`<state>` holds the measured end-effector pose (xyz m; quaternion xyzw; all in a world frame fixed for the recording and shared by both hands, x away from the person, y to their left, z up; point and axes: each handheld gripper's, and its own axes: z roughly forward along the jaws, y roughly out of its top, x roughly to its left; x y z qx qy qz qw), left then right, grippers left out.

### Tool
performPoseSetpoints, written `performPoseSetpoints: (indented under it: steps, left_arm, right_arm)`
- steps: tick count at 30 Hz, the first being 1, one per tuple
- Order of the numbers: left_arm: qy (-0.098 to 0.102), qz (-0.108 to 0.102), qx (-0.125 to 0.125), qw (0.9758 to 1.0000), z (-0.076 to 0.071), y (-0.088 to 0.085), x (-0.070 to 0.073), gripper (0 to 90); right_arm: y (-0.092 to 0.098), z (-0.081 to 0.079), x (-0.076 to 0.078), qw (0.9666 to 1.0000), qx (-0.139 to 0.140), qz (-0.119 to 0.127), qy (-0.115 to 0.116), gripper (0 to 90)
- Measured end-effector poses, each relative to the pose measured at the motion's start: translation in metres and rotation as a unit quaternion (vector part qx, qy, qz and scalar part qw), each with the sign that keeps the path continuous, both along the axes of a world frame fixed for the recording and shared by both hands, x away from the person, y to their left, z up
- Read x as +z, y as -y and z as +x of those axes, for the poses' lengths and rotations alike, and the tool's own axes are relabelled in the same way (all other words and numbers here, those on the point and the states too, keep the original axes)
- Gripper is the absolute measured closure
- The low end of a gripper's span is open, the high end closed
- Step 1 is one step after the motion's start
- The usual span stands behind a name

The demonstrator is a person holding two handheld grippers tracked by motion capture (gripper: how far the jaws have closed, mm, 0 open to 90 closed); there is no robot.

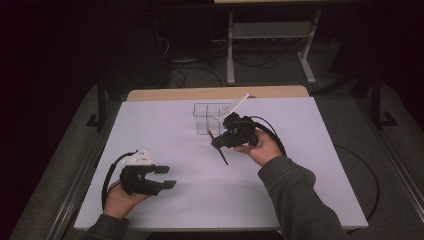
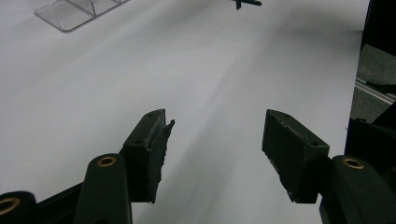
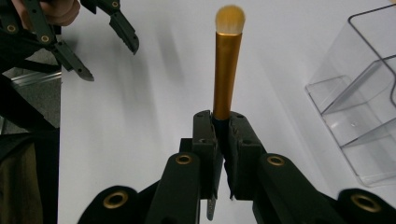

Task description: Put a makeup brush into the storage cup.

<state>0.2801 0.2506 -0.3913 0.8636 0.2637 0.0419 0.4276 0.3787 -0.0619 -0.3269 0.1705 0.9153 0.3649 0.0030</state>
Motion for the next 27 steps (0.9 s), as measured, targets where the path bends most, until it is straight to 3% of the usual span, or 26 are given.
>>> performPoseSetpoints:
  steps: [17, 27]
  left_arm:
    - [0.002, -0.009, 0.001, 1.0000, 0.001, -0.002, 0.001, 37.8]
    - [0.003, -0.010, 0.000, 0.9999, 0.002, -0.002, 0.001, 37.1]
  right_arm:
    - [-0.002, 0.025, 0.023, 0.9997, -0.015, -0.002, 0.019, 82.5]
    - [-0.015, 0.043, 0.035, 0.9995, -0.019, -0.004, 0.025, 82.4]
